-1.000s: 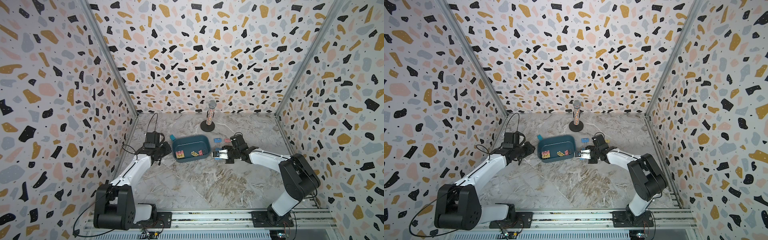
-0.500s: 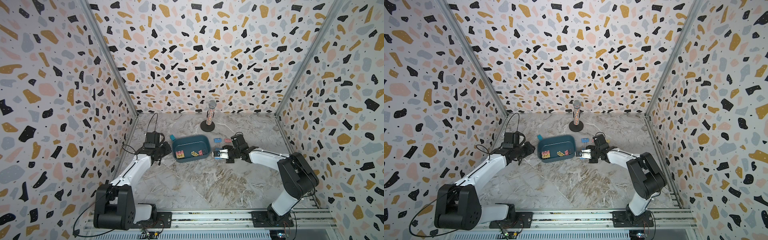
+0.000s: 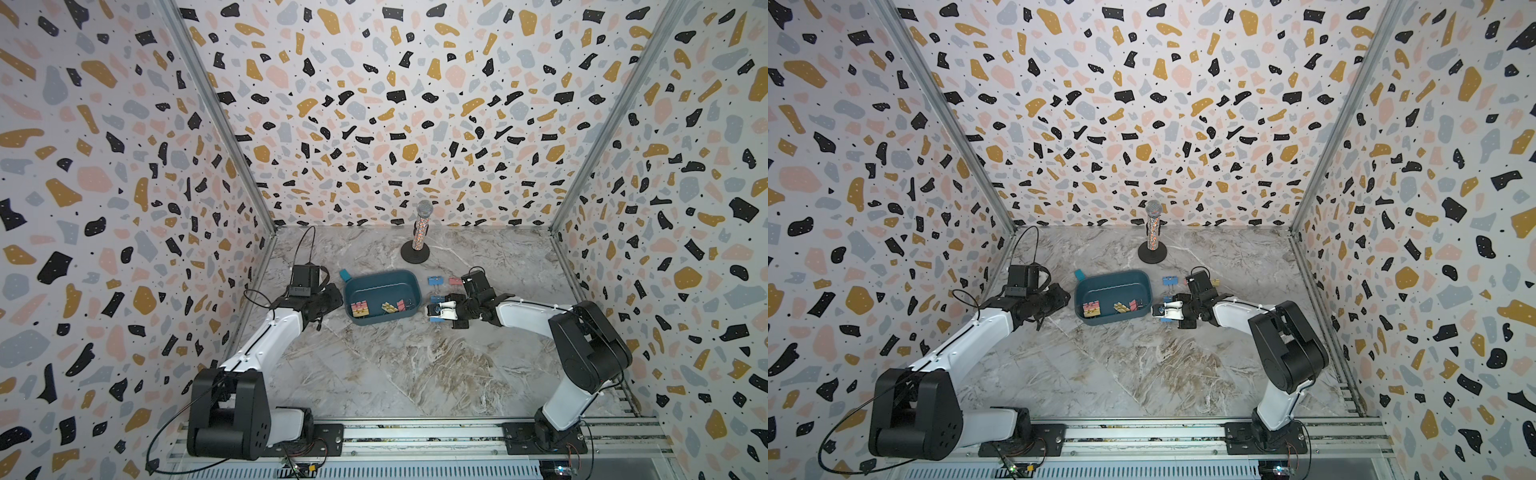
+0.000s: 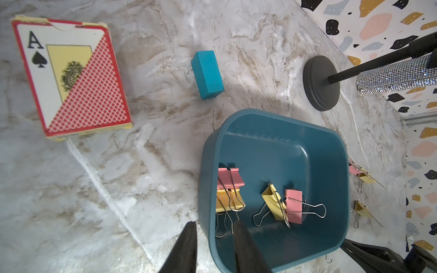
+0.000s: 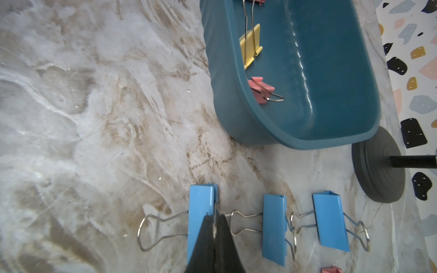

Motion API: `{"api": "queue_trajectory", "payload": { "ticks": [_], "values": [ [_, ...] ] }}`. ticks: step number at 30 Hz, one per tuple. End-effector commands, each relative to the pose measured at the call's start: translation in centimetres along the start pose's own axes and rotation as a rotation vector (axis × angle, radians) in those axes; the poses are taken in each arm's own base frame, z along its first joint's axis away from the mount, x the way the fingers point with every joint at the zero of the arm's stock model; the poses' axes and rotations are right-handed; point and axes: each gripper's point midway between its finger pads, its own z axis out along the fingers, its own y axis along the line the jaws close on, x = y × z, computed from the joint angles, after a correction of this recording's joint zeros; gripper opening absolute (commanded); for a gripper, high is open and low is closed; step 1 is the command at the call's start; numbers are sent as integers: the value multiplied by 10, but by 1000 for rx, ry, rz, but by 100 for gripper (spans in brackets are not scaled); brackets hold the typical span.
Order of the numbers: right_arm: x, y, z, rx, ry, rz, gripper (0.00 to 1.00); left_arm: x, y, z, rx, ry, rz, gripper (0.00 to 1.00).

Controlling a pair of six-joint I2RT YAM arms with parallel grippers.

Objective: Take out the binder clips from the storage box
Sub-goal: Place the binder clip at the center of the board.

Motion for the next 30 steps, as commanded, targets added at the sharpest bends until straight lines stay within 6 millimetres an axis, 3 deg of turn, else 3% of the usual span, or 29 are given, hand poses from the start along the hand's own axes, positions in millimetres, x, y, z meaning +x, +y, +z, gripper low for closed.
{"api": "queue_trajectory", "payload": {
  "ticks": [1, 8, 30],
  "values": [
    [5, 7, 1, -20, 9, 7, 0, -6, -3, -6, 10, -30, 9, 30],
    [10, 8, 2, -15, 28, 20, 0, -5, -2, -5, 7, -25, 8, 31],
    [20, 23, 0, -73, 100, 55, 13, -5, -1, -5, 6, -25, 6, 31]
  ]
}}
